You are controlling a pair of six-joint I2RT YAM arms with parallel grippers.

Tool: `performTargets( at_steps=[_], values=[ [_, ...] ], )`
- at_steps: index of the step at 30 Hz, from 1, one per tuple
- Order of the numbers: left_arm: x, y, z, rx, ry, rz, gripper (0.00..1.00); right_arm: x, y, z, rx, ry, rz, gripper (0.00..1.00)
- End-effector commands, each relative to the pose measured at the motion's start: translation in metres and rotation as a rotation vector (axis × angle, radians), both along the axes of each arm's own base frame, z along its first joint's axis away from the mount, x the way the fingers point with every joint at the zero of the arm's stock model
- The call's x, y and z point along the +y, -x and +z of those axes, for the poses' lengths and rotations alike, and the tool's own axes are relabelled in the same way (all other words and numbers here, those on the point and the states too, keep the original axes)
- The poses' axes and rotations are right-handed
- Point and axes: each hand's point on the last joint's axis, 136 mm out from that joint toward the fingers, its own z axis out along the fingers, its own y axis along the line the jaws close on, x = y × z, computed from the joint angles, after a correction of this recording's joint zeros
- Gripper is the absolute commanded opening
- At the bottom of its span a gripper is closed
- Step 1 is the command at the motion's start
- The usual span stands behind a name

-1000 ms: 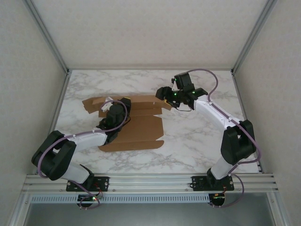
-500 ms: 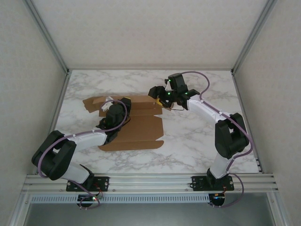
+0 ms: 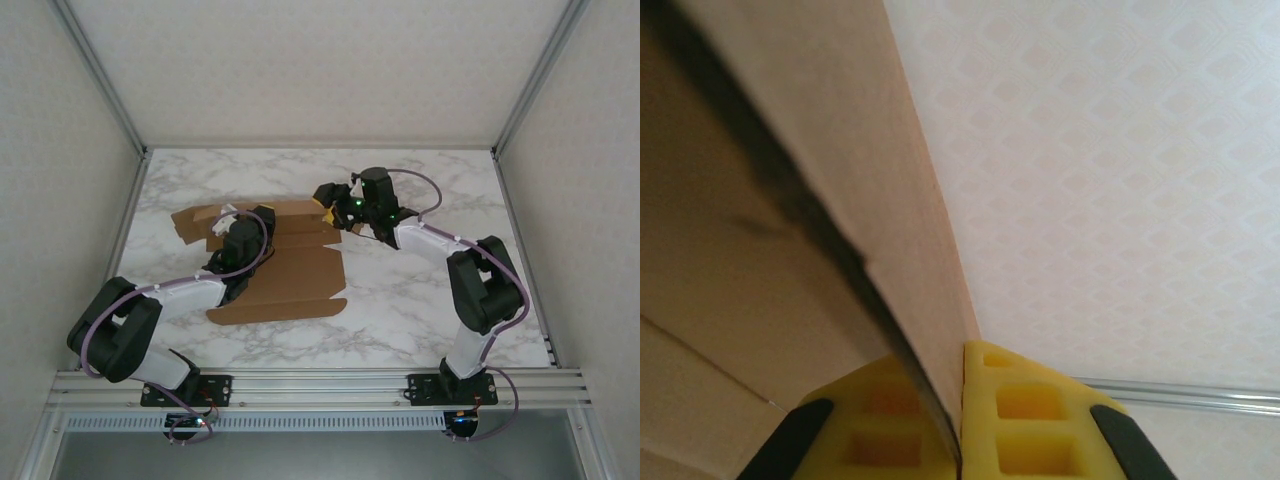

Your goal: Fold the paper box

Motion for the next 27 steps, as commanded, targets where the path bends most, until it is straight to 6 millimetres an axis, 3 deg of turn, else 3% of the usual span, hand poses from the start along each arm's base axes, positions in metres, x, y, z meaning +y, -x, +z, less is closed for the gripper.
performTargets(
  at_steps=[1,16,24,27],
  values=[
    [-0.012,0.005,-0.021,0.063,-0.056,-0.072,0.00,0.019,0.002,0.025,-0.050,-0.189,0.026,0.46],
    [-0.013,0.004,-0.021,0.065,-0.044,-0.097,0.00,0.022,0.004,0.038,-0.095,-0.279,0.030,0.22],
    [-0.013,0.007,-0.022,0.066,-0.035,-0.105,0.00,0.017,0.010,0.017,-0.082,-0.170,0.024,0.13],
    [-0.014,0.008,-0.022,0.062,-0.024,-0.112,0.00,0.016,0.014,0.008,-0.089,-0.116,0.029,0.13]
  ],
)
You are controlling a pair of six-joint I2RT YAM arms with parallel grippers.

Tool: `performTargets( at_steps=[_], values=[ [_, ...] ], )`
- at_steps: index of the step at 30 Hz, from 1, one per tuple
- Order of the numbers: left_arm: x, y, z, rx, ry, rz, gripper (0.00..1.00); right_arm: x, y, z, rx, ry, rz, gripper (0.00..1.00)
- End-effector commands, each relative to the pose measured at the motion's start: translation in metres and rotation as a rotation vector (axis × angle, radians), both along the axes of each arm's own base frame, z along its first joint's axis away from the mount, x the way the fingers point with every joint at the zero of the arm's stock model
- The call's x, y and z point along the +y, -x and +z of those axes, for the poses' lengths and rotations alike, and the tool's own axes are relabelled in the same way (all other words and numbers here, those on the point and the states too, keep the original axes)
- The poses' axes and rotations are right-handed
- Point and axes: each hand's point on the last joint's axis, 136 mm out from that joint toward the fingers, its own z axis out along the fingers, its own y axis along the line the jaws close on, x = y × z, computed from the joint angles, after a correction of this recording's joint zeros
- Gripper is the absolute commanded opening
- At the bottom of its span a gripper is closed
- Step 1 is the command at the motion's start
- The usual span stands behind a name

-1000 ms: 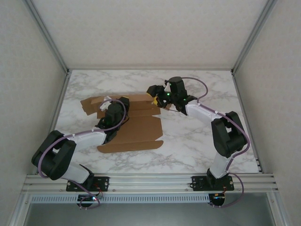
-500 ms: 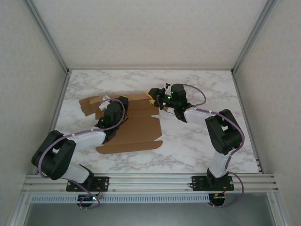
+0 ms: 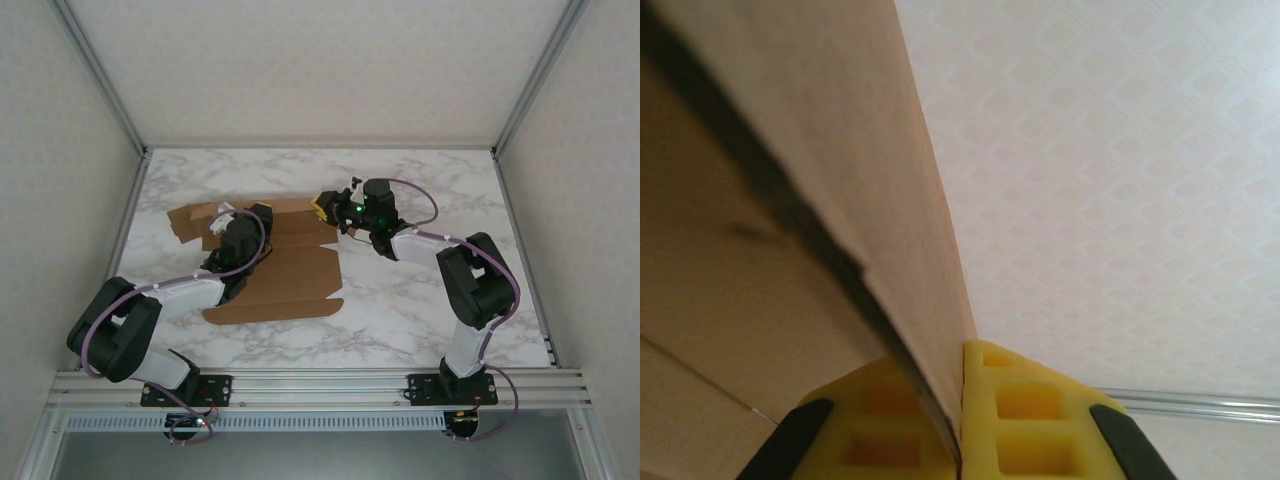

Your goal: Fold the paper box

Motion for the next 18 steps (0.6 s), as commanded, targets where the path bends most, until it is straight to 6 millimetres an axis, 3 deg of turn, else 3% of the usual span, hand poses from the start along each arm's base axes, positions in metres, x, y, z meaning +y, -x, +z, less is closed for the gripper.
performTargets(
  at_steps=[1,14,18],
  values=[
    [-0.020,0.012,-0.025,0.077,-0.029,-0.123,0.00,0.011,0.017,0.007,-0.050,0.027,0.050,0.13],
    [-0.019,0.014,-0.023,0.066,-0.003,-0.122,0.00,0.005,0.017,-0.009,-0.026,0.075,0.017,0.03],
    [-0.019,0.016,-0.025,0.071,0.004,-0.124,0.00,0.000,0.016,-0.017,-0.003,0.118,-0.001,0.18]
  ],
)
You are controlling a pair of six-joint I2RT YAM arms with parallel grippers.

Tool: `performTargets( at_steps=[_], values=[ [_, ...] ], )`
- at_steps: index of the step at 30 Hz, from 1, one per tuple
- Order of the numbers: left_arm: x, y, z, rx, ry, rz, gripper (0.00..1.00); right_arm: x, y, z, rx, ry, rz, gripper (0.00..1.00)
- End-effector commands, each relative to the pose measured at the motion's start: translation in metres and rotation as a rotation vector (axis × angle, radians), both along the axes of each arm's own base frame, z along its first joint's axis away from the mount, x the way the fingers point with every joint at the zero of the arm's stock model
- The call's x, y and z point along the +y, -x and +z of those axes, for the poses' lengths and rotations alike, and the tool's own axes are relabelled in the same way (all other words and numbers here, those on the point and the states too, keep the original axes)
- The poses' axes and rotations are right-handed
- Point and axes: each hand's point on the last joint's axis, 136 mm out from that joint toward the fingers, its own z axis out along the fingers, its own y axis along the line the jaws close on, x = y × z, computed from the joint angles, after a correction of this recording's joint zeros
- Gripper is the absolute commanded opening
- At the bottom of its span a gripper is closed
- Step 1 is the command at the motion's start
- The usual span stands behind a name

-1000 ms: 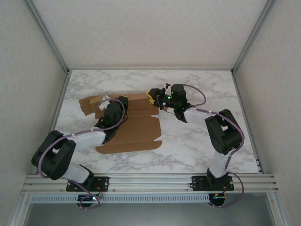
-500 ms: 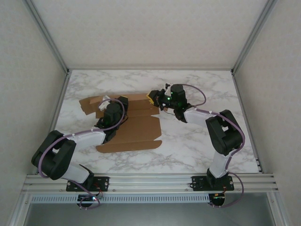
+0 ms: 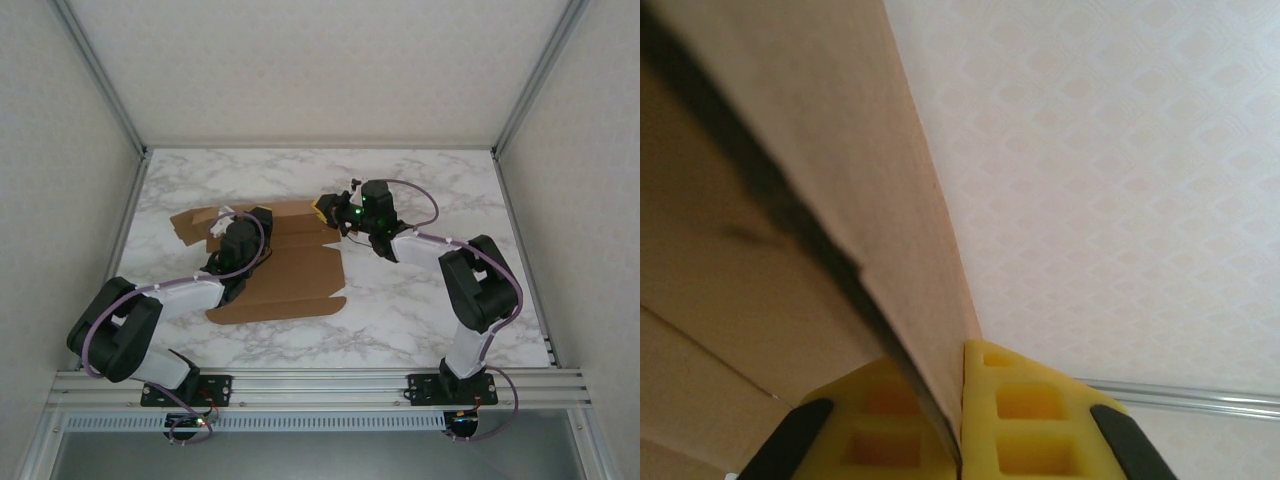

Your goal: Fold the paper box

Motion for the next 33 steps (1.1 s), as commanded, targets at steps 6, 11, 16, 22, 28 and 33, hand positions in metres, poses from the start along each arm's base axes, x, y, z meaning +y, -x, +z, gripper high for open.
performTargets(
  at_steps=[6,11,16,22,28,33],
  values=[
    [-0.016,0.013,-0.014,0.044,-0.016,-0.104,0.00,-0.014,0.019,0.000,-0.062,0.185,-0.001,0.60],
    [-0.015,0.014,-0.017,0.052,-0.023,-0.104,0.00,-0.072,0.030,0.009,-0.123,0.513,-0.121,0.64],
    [-0.016,0.013,-0.018,0.053,-0.021,-0.104,0.00,-0.110,0.048,0.032,-0.237,0.693,-0.170,0.66],
    [-0.017,0.010,-0.014,0.051,-0.024,-0.106,0.00,-0.114,0.078,0.015,-0.302,0.738,-0.068,0.51],
    [-0.016,0.010,-0.016,0.062,-0.032,-0.100,0.00,-0.116,0.106,-0.030,-0.257,0.710,-0.030,0.00],
    [-0.015,0.011,-0.016,0.066,-0.037,-0.097,0.00,-0.105,0.122,-0.053,-0.194,0.609,0.004,0.00]
  ],
)
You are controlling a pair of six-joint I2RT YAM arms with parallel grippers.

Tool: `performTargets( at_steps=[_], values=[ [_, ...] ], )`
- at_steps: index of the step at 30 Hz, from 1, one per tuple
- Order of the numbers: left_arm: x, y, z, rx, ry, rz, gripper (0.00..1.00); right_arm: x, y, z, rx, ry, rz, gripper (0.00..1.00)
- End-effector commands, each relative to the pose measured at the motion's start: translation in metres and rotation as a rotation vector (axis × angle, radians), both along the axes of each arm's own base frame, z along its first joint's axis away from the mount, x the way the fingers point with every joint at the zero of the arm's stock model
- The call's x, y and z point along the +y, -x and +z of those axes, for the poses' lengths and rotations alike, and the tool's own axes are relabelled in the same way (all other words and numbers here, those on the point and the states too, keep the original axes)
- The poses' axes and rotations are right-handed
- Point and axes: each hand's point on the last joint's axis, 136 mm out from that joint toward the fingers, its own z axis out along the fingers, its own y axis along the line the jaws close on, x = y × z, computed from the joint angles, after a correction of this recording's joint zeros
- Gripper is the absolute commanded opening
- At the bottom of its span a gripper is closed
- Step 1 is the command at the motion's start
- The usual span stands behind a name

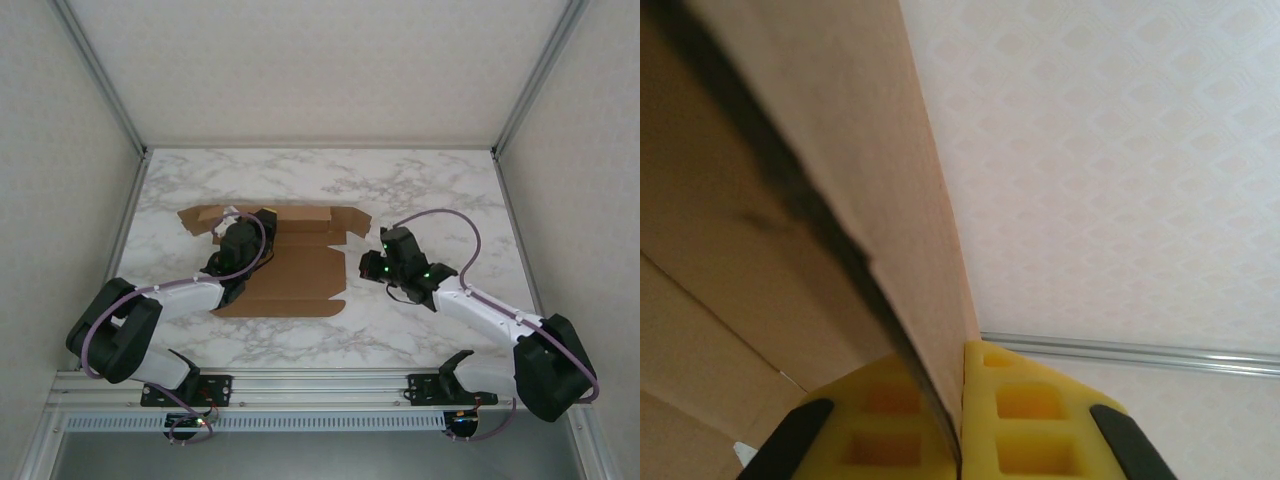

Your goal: Fold the paper box

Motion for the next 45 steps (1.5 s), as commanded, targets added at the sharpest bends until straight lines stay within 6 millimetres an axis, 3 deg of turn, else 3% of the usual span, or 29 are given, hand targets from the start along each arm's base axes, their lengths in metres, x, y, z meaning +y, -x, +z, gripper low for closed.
performTargets(
  at_steps=[1,7,14,27,40,45],
  values=[
    [-0.002,0.005,-0.014,0.057,-0.056,-0.017,0.00,0.018,0.002,0.012,-0.019,-0.141,0.005,0.00],
    [-0.002,0.004,-0.016,0.067,-0.057,-0.014,0.00,0.038,-0.002,-0.009,0.039,-0.299,-0.062,0.00],
    [-0.001,0.006,-0.016,0.078,-0.062,-0.011,0.00,0.056,-0.040,-0.020,0.029,-0.241,-0.096,0.00],
    [-0.004,0.003,-0.027,0.173,-0.085,-0.015,0.00,0.025,-0.122,-0.051,0.057,-0.088,-0.230,0.00],
    [-0.005,-0.007,-0.034,0.218,-0.077,-0.025,0.00,0.015,-0.142,-0.091,0.140,0.069,-0.243,0.00],
    [-0.008,-0.007,-0.041,0.228,-0.069,-0.037,0.00,0.028,-0.142,-0.107,0.184,0.068,-0.195,0.00]
  ],
)
